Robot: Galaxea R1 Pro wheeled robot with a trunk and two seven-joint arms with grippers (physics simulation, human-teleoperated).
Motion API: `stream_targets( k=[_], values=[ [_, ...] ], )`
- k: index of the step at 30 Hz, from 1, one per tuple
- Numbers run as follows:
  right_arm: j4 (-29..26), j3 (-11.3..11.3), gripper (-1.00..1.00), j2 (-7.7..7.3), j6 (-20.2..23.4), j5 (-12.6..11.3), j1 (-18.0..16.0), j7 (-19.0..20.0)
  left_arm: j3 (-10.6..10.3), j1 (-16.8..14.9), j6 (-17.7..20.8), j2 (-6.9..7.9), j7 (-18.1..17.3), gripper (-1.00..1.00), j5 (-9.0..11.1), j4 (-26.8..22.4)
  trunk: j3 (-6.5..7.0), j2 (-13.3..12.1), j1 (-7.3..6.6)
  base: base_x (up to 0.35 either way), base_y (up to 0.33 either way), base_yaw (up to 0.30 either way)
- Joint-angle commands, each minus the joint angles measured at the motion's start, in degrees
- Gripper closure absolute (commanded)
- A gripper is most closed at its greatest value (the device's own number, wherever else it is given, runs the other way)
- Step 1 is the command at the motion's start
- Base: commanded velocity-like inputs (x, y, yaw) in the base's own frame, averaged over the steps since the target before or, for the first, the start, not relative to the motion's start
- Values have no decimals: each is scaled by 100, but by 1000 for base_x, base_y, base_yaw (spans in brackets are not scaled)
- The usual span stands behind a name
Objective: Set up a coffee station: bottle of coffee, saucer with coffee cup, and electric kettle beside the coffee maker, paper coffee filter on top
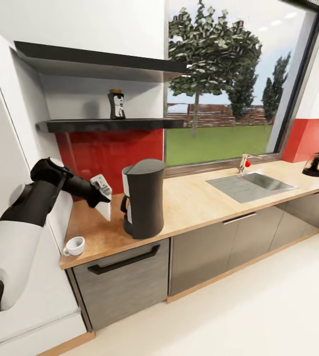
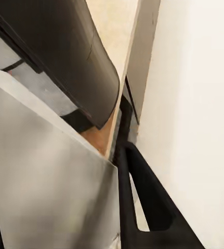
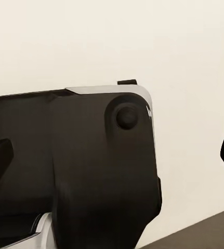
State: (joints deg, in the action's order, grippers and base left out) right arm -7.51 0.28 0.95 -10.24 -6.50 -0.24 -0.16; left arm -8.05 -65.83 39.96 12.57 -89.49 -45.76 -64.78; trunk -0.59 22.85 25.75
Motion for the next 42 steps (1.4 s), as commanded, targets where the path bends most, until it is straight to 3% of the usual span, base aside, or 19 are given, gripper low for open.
stream_targets(
  k=[1,3,5,7,9,16,23,42],
  values=[
    [4,7,-100,1,-25,-53,-2,-2,-5,-102,35,8,-51,100,-456,-13,-7,7,3,0,0,-47],
    [1,7,-100,1,-28,-53,-2,-2,1,-293,7,11,-51,100,-1135,-43,-7,7,3,0,0,-25],
    [-3,7,-100,1,-35,-48,-2,-2,0,-439,-7,9,-51,100,-1585,-103,-7,7,3,0,0,-10],
    [-4,7,-100,-6,-37,-49,-2,-4,-6,-532,-38,9,-51,100,-1873,-199,-7,7,3,0,0,-4],
    [-9,7,-100,-7,-38,-46,-2,-4,-10,-561,-106,8,-51,100,-1973,-299,-7,7,3,0,0,-1],
    [-76,15,-100,-9,-39,-44,-2,-7,2,-574,-243,24,-51,100,-2041,-507,-7,7,3,0,0,0],
    [-77,15,-100,-16,-37,-44,-2,-10,22,-585,-251,12,-51,100,-2042,-1042,-7,7,3,13,0,0],
    [-67,15,-100,-16,-30,-44,-2,-9,32,-540,-234,-11,-51,100,-2014,-1098,1,7,3,241,0,-42]
  ],
)
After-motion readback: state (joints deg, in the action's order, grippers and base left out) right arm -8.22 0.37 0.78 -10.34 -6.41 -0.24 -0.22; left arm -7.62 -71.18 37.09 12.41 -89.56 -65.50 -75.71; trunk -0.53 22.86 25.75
